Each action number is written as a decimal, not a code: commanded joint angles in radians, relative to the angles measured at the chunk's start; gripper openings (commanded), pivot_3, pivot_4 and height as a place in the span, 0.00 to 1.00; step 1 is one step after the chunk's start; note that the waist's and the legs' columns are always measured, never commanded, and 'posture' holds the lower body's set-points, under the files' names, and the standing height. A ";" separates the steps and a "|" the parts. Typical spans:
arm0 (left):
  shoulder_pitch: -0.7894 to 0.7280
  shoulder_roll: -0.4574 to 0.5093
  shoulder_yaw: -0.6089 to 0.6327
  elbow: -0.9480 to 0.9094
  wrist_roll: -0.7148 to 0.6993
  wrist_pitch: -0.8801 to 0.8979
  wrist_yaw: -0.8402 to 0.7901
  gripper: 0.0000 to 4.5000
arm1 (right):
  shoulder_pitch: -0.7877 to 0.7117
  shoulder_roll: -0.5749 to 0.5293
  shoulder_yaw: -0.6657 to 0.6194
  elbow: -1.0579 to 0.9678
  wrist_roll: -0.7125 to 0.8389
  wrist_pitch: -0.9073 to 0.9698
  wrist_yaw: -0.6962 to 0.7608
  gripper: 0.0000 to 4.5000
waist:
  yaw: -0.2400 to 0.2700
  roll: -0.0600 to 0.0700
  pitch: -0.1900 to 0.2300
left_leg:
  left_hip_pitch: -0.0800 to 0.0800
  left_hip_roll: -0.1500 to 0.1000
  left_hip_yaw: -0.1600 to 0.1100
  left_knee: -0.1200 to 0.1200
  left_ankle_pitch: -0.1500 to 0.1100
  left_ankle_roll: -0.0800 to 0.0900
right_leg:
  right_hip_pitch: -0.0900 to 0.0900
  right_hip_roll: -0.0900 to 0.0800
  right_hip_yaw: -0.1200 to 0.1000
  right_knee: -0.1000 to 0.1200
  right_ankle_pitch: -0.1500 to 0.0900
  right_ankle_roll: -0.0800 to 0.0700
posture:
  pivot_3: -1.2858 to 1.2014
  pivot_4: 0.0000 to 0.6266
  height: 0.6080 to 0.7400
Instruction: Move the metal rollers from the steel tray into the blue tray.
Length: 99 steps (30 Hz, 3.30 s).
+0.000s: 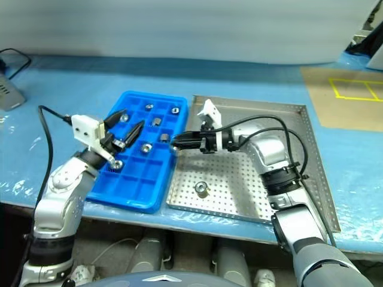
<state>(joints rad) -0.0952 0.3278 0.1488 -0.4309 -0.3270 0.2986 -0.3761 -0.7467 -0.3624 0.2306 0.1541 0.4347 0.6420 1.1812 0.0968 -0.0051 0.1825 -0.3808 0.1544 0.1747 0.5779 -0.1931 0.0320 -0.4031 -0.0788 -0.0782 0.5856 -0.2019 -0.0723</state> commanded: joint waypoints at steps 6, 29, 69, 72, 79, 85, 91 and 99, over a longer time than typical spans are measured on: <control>0.208 -0.020 0.123 -0.259 0.002 0.034 0.136 0.81 | -0.100 0.138 0.116 0.119 -0.056 -0.130 0.118 0.15 | 0.071 -0.001 0.000 | 0.001 0.000 -0.001 0.000 0.000 -0.001 | 0.001 0.000 -0.001 0.001 0.000 0.000 | 0.72 0.24 1.00; 0.346 -0.006 0.141 -0.329 0.023 0.042 0.175 0.81 | -0.057 0.277 0.201 0.324 -0.275 -0.356 0.044 0.23 | 0.207 0.000 0.001 | 0.008 -0.001 -0.003 -0.011 0.004 -0.008 | 0.001 0.002 0.004 0.000 -0.005 0.008 | 0.74 0.24 1.00; -0.256 0.004 -0.168 0.290 -0.040 -0.017 -0.288 0.81 | 0.398 -0.233 0.052 -0.430 -0.141 0.045 -0.136 0.58 | -0.057 -0.004 -0.001 | 0.010 0.000 0.001 -0.009 0.004 -0.008 | 0.004 0.004 0.006 -0.001 -0.001 0.000 | 0.47 0.24 1.00; -0.248 0.008 -0.166 0.286 -0.036 -0.018 -0.284 0.81 | 0.399 -0.244 0.072 -0.440 -0.125 0.065 -0.111 0.58 | -0.057 -0.004 -0.001 | 0.010 0.000 0.001 -0.007 0.004 -0.007 | 0.004 0.004 0.006 -0.001 -0.001 0.000 | 0.47 0.24 1.00; -0.228 0.005 -0.162 0.266 -0.031 -0.018 -0.262 0.81 | 0.404 -0.249 0.135 -0.451 -0.122 0.080 -0.083 0.58 | -0.055 -0.004 -0.001 | 0.010 0.000 0.001 -0.007 0.003 -0.007 | 0.005 0.004 0.006 -0.001 -0.001 0.000 | 0.48 0.24 1.00; -0.214 0.010 -0.158 0.252 -0.028 -0.017 -0.251 0.81 | 0.393 -0.234 0.190 -0.380 -0.199 0.010 -0.119 0.58 | -0.054 -0.004 -0.001 | 0.010 0.000 0.001 -0.007 0.003 -0.007 | 0.005 0.004 0.006 -0.001 -0.001 0.000 | 0.49 0.24 1.00; -0.212 0.019 -0.152 0.246 -0.027 -0.018 -0.243 0.81 | 0.370 -0.214 0.203 -0.311 -0.250 -0.047 -0.145 0.45 | -0.054 -0.004 -0.001 | 0.011 0.000 0.001 -0.006 0.003 -0.007 | 0.006 0.004 0.006 0.000 -0.001 0.000 | 0.50 0.24 1.00; -0.200 0.034 -0.118 0.215 -0.038 -0.011 -0.219 0.81 | 0.303 -0.146 0.117 -0.259 -0.168 -0.060 -0.135 0.27 | -0.053 -0.004 -0.001 | 0.012 0.000 0.000 -0.006 0.003 -0.007 | 0.008 0.004 0.006 0.000 -0.001 0.000 | 0.52 0.24 1.00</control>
<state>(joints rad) -0.2989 0.3496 -0.0085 -0.1560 -0.3517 0.3009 -0.6066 -0.3963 -0.5347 0.4136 -0.1110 0.2111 0.5797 1.0477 0.0435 -0.0096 0.1810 -0.3689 0.1547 0.1750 0.5718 -0.1897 0.0252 -0.3957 -0.0746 -0.0726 0.5856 -0.2031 -0.0725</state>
